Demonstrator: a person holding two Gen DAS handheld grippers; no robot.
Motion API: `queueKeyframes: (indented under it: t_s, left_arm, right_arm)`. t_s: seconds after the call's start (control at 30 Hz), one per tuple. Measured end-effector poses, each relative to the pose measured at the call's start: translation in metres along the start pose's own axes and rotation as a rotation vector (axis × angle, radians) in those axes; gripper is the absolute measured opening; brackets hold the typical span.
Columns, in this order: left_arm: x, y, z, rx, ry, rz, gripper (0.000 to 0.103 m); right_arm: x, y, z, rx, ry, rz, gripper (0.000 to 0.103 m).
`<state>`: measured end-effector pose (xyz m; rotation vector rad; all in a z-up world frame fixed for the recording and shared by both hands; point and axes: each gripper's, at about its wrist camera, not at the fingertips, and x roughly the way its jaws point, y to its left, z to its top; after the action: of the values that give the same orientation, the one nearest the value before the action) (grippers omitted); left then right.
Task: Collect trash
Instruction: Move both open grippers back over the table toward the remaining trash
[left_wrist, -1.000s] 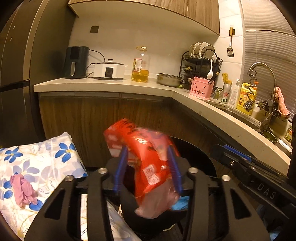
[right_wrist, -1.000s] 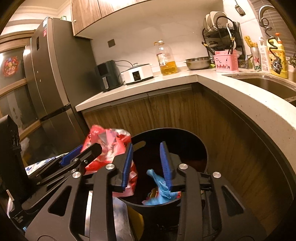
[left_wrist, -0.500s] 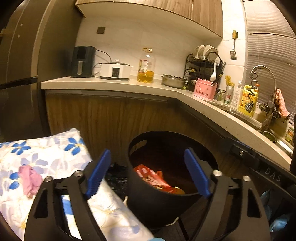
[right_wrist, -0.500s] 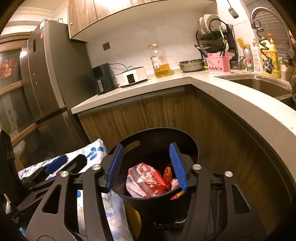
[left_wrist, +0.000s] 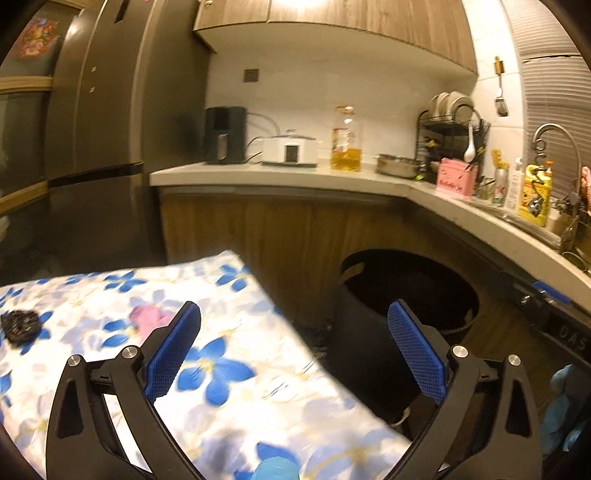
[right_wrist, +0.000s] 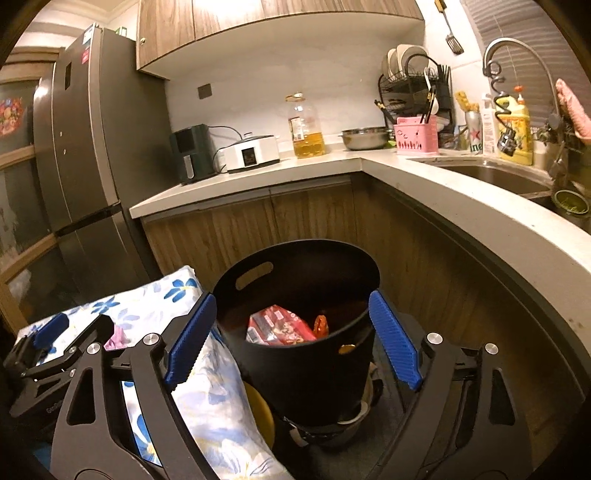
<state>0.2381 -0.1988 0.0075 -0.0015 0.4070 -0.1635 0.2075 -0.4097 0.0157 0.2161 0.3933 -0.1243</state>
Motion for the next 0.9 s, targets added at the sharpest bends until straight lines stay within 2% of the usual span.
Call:
queueKeyframes:
  t_s: [0.17, 0.4, 0.9]
  left_arm:
    - [-0.013, 0.016, -0.009, -0.029, 0.024, 0.036, 0.097]
    - [-0.038, 0.037, -0.013, -0.064, 0.003, 0.074, 0.097]
    - [-0.075, 0.095, -0.024, -0.127, -0.017, 0.163, 0.097]
  right_arm:
    - [-0.015, 0.015, -0.013, -0.026, -0.006, -0.013, 0.085]
    - [-0.027, 0.037, -0.028, -0.054, 0.007, -0.010, 0.085]
    - [-0.038, 0.101, -0.052, -0.109, 0.031, 0.061, 0.085]
